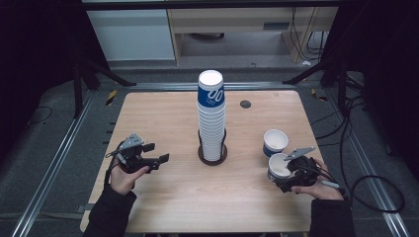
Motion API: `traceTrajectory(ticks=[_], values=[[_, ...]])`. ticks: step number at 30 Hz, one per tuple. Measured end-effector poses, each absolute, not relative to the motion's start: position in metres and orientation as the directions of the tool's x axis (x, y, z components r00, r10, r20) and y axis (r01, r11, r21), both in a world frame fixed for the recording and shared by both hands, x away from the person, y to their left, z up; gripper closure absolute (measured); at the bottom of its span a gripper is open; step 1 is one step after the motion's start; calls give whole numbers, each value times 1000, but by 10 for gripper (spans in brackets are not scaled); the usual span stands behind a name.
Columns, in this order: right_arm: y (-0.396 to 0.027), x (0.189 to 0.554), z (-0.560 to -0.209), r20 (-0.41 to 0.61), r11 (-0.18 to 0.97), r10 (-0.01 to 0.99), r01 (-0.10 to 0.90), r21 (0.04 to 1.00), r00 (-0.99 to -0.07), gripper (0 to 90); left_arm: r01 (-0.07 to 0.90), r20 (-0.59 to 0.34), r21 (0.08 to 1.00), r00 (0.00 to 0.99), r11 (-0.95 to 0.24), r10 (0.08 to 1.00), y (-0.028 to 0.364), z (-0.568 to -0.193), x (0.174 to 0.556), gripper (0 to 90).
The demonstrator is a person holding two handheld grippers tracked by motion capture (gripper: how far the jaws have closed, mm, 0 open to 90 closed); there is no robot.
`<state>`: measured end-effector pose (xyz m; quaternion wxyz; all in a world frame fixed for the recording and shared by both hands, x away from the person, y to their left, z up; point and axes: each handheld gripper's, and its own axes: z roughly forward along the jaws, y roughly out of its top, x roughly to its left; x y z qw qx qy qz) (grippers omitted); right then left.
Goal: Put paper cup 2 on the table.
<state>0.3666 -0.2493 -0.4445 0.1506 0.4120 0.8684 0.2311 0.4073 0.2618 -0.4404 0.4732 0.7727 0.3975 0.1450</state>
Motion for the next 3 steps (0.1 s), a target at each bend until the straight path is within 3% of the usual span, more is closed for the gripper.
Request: traceTrajectory(ticks=[3], values=[[-253, 365, -445, -75, 572, 773, 640, 514, -630, 57, 478, -149, 846, 638, -237, 755, 264, -440, 408, 192]])
